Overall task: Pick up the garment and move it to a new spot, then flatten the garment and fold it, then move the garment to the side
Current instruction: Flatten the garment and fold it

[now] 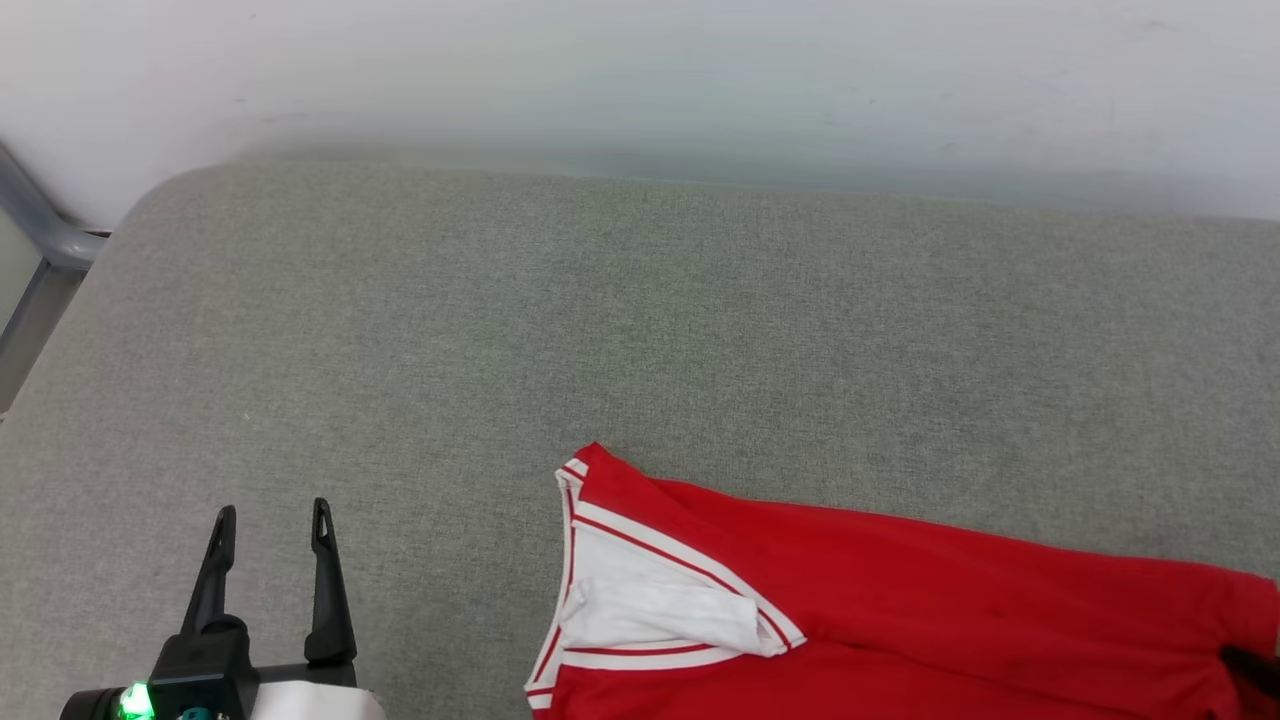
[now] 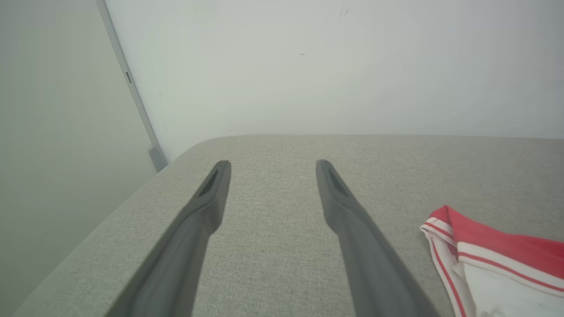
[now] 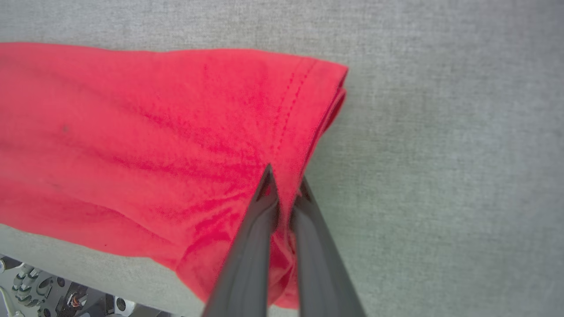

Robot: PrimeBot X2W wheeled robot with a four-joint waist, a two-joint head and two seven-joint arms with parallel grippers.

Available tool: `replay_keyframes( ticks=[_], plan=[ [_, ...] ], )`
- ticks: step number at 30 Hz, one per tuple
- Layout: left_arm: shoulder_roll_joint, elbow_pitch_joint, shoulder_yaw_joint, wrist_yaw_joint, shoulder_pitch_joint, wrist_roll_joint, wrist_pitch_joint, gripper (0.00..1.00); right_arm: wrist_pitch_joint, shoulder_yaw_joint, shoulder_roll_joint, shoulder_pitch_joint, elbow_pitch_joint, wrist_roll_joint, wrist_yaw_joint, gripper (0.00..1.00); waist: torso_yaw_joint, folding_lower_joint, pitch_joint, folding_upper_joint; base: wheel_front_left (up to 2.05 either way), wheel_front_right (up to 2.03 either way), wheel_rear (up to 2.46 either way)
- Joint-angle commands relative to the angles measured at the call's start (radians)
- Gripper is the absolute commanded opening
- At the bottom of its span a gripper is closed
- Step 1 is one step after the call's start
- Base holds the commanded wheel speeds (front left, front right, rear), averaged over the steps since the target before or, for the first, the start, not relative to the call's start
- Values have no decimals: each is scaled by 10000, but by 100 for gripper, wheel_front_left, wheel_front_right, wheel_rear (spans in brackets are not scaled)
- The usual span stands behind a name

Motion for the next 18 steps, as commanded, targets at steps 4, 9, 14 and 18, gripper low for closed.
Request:
replay_keyframes(
  ticks=[4,9,14,18],
  plan=[
    [-23,30,-90,-70,147,167,-24,100,-30,-310,-219,6,315,-153,-22,0,-16,0,-24,0,0,0,0],
    [-46,51,-125,-73,174,258,-24,100,88,-559,47,137,9,77,-19,0,-5,0,-92,0,0,0,0],
    [10,64,-190,-95,208,331,-24,100,311,-550,479,550,-1440,448,-16,0,-5,0,-157,0,0,0,0],
    [22,101,-243,-108,175,342,-24,100,617,-146,813,770,-2888,619,-16,0,-53,0,-153,0,0,0,0]
  ],
)
